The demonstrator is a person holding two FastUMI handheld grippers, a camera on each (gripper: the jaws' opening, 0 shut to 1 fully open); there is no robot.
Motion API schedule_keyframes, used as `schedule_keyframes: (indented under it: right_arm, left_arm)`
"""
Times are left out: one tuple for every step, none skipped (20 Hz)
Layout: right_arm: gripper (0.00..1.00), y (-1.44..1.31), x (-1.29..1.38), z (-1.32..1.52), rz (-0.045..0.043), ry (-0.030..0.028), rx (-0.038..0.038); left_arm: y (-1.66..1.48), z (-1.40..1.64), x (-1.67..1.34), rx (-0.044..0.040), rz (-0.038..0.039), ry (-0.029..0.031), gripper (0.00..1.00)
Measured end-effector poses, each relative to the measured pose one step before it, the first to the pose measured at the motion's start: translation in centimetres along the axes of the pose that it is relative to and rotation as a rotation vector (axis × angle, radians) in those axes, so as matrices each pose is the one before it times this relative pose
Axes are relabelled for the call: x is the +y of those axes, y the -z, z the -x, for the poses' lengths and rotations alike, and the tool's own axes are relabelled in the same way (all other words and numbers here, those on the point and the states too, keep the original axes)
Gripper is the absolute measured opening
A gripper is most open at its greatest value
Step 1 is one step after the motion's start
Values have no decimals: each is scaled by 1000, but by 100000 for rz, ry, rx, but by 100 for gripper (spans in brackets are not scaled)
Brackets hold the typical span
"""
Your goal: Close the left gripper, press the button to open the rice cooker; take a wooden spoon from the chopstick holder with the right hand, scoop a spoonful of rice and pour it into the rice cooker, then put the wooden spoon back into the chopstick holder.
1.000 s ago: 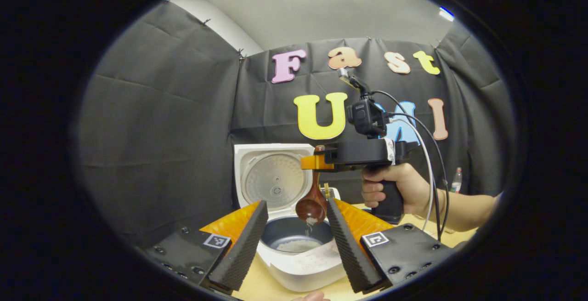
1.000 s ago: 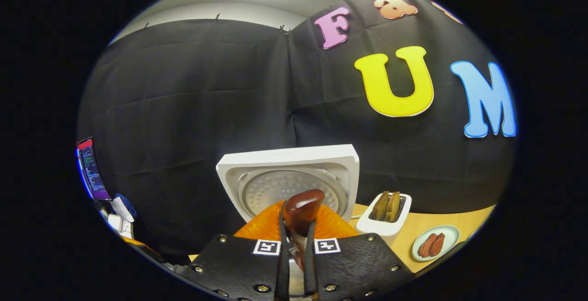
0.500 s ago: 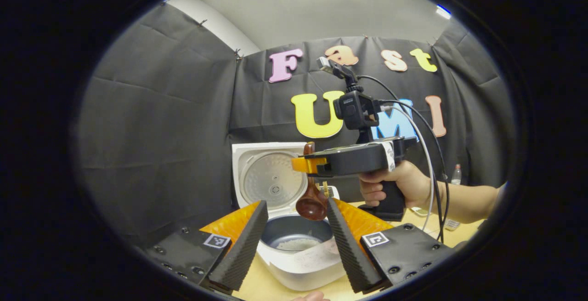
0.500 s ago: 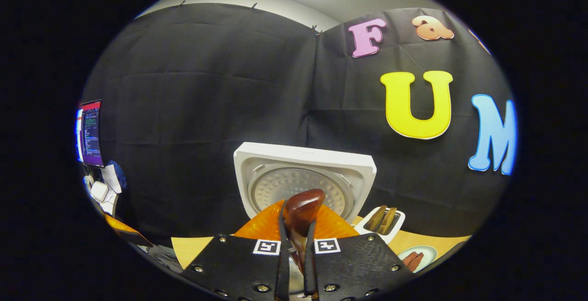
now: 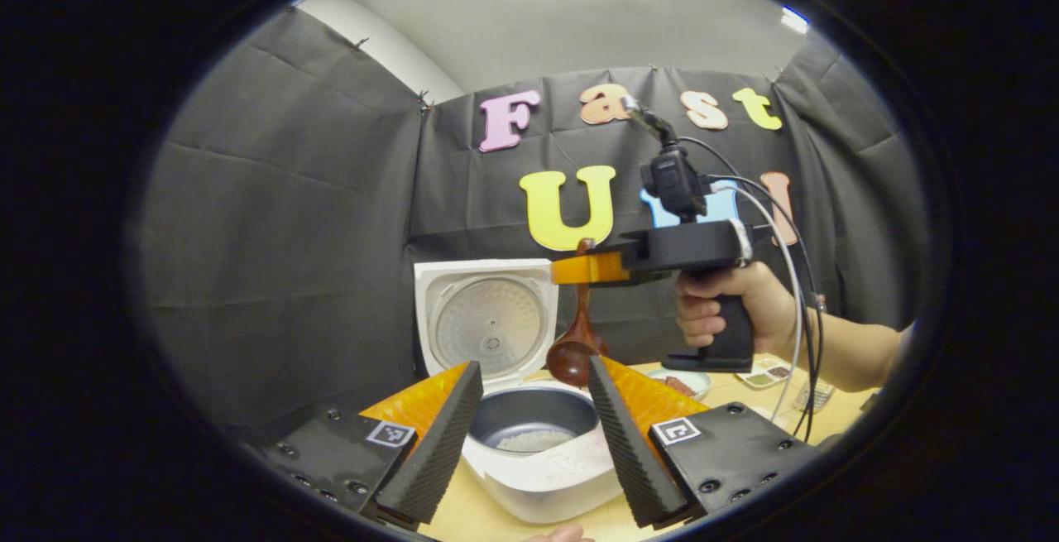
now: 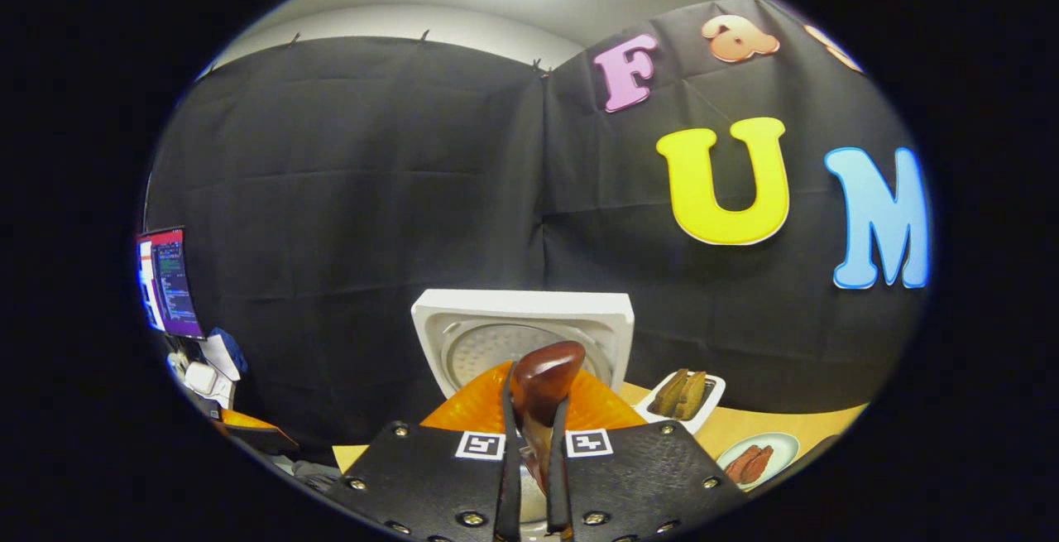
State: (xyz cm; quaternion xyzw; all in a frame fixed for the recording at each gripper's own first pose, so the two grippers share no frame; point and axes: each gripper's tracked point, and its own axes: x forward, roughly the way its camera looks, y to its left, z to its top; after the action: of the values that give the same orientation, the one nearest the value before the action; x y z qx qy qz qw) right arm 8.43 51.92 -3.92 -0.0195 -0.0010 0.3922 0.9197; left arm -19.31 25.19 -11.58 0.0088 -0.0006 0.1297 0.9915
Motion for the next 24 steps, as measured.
schedule_keyframes:
  right_arm:
    - [13,-519,-1163,772,-1499,1132,-682]
    - [13,-552,-1161,838,-1117,1754,-906]
    - [13,-572,-1000,909,-986,1435,-1003]
    - [13,-568,-1176,985,-872,1624,-1000]
    - [13,-448,-1167,950,-1012,1785,-895]
    - [8,-35,-647,1036,-540,1949,-336]
    - [13,-202,-1139,845,-479,1912,-356]
    - [13,-294,-1106,924,-1165,1819,-432]
    - [13,-322,-1067,833,-1041,1625,-367]
    - [13,-280,-1206,961,-1479,1719,-59]
    - [13,-338,-1041,980,-1181,1768,-104]
    - [13,-288,-1178,940,-649,1790,65]
    - [12,-221,-1193,936,103,1880,-418]
    - [13,-208,-1331,946,287,2294,-140]
    - [12,-115,-1402,895,-22,2592,-31]
    - [17,-278,-1234,846,-366,1660,-284]
    - [12,-270,-1149,831,-749,1664,-408]
    - [12,-235,-1215,830,-824,1644,-278]
    - [12,-260,-1119,657,-349,1523,-423]
    - [12,-194,-1133,619,-236,1658,-297]
    - [12,-1,-996,638,-179,1377,61]
    - [12,54,-938,745,-196,1060,101]
    - [13,38,-845,659,-265,810,174]
    - [13,87,-859,613,-357,812,172]
  left_arm:
    - [-245,-78,-285,-330,297,491,85]
    - [-79,-72,-233,-423,-94,253,89]
    - [-40,-71,-239,-177,-1,292,85]
    - [135,16,-536,228,192,745,85]
    - [178,-64,-683,644,137,1292,86]
    - [155,-119,-781,508,-178,1953,88]
    - [-68,-169,-755,245,-644,1646,89]
    - [-252,-189,-446,-282,-1265,389,89]
    - [-403,-228,-280,-949,-1294,-242,89]
    - [-451,-339,-415,-556,-468,198,89]
    - [-376,-275,-639,-144,593,1048,92]
    - [-149,-504,-673,-264,971,1297,92]
    - [-354,-522,-593,-168,933,1141,92]
    - [-63,-342,-565,-71,537,886,92]
    - [-249,-399,-619,-269,101,604,89]
    - [-157,-284,-589,-469,-174,569,89]
    - [-288,-360,-755,-468,-431,846,89]
    - [-373,-215,-633,-667,-491,647,89]
    - [-326,-307,-594,-509,-667,853,85]
    - [-284,-261,-514,-271,-648,753,92]
    - [-270,-292,-515,-138,-382,865,92]
    - [-229,-238,-570,-101,66,641,89]
    - [-234,-316,-441,-191,380,542,89]
    - [-142,-266,-532,-147,584,791,89]
